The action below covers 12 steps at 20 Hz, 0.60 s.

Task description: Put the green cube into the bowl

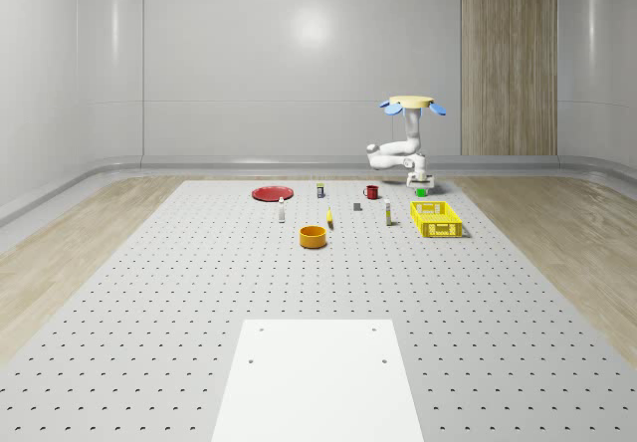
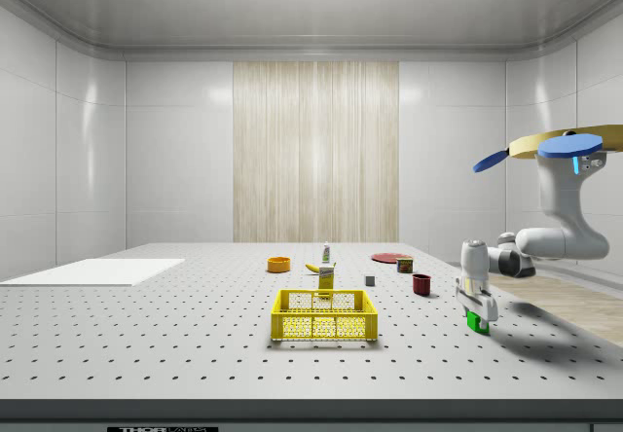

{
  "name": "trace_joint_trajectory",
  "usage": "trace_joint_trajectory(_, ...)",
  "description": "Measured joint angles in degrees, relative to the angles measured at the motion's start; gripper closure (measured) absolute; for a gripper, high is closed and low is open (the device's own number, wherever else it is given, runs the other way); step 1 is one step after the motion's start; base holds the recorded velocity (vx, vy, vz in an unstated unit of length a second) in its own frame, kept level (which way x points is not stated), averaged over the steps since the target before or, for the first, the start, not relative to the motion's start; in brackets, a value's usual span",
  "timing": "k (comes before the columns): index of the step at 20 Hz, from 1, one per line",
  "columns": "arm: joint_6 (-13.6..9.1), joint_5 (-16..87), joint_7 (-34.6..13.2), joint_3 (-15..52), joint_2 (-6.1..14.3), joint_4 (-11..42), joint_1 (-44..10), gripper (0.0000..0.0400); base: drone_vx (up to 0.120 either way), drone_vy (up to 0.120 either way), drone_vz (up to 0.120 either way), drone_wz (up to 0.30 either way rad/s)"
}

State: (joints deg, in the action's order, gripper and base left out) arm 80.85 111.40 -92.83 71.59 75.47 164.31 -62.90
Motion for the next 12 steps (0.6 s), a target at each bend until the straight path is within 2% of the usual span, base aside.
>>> trace_joint_trajectory(2, 0.34, -0.05, -0.07, -0.02, 0.34, -0.04, -0.1, 0.011, 0.0, 0.0, 0.0, 0.0)
trace_joint_trajectory(7, 1.02, -0.23, -0.45, 0.08, 1.1, -0.1, -0.36, 0.0123, 0.0, 0.0, 0.0, 0.0)
trace_joint_trajectory(12, 0.64, -3.02, -0.8, 2.72, 1.46, 0.3, -0.72, 0.0143, 0.0, 0.0, 0.0, 0.0)
